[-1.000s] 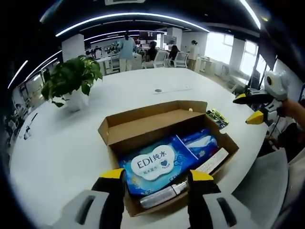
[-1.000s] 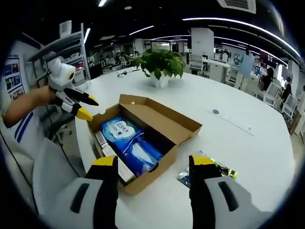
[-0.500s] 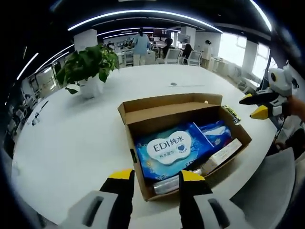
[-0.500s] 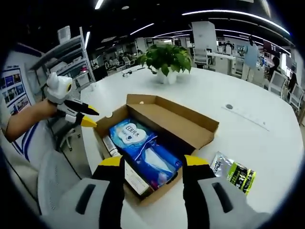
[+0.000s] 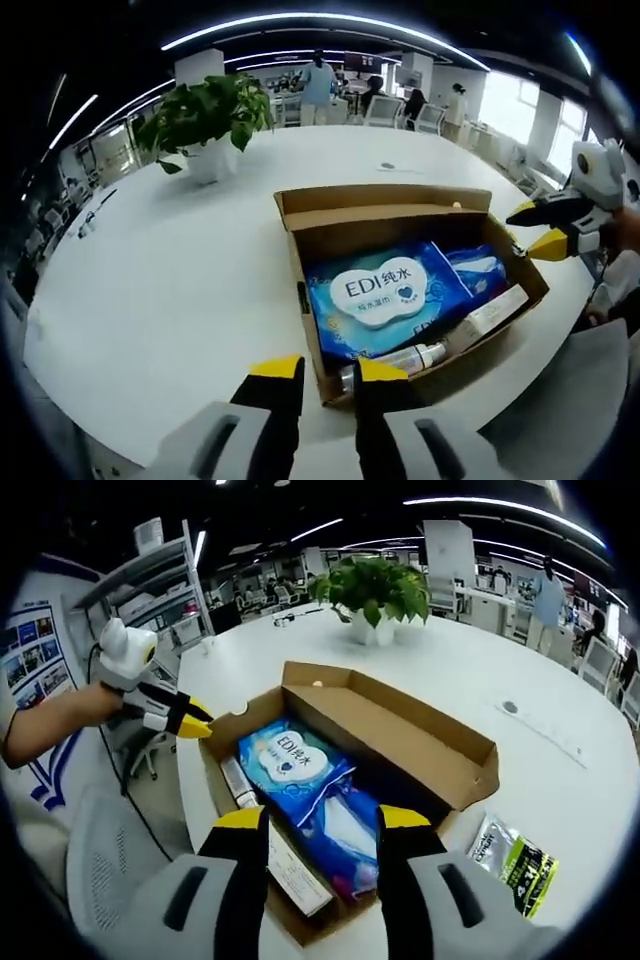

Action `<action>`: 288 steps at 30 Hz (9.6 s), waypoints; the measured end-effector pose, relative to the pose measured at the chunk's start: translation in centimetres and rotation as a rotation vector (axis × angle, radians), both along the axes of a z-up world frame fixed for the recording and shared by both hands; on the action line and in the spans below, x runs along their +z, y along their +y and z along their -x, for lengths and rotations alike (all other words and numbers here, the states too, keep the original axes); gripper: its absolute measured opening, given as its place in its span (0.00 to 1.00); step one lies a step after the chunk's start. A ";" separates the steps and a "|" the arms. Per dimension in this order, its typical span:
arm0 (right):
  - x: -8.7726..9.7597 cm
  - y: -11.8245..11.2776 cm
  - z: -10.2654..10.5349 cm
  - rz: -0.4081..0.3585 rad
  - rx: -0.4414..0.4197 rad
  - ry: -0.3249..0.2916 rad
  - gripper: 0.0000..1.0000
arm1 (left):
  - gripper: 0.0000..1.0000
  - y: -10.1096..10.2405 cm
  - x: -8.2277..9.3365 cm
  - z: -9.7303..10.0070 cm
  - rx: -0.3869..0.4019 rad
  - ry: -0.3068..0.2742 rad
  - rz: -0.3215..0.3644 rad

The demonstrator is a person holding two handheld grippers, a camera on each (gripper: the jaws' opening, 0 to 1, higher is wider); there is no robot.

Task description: Operate the shoe box by opening the lid, removing the specified soft item, and placing it in the target area until the item is outside and the box remains undamaged.

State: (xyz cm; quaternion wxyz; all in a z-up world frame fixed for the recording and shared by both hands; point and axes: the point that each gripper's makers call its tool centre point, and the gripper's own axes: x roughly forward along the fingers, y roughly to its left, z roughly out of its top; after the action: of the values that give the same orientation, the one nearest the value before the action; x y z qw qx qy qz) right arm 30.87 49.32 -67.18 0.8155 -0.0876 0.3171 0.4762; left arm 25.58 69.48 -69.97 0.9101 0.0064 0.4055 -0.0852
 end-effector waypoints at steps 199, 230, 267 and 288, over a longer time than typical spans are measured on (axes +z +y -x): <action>-1.5 -2.2 -3.1 0.078 -0.118 0.002 0.00 | 0.02 -8.8 0.0 -3.6 -0.152 0.157 0.209; 3.6 -9.3 -4.6 -0.003 -0.270 -0.013 0.00 | 0.01 -15.9 5.2 -5.7 -0.245 0.082 0.219; 4.2 -20.8 -7.5 0.019 -0.449 -0.001 0.00 | 0.02 -27.2 5.4 -9.4 -0.379 0.089 0.264; 3.1 -25.5 -9.2 0.049 -0.514 0.008 0.00 | 0.02 -32.0 4.4 -11.2 -0.465 0.107 0.256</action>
State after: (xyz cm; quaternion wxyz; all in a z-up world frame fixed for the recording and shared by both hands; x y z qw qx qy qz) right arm 40.05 23.78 -64.08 0.9061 -0.0219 0.3436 0.2457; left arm 36.75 37.43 -65.61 0.8368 -0.0203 0.4266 -0.3426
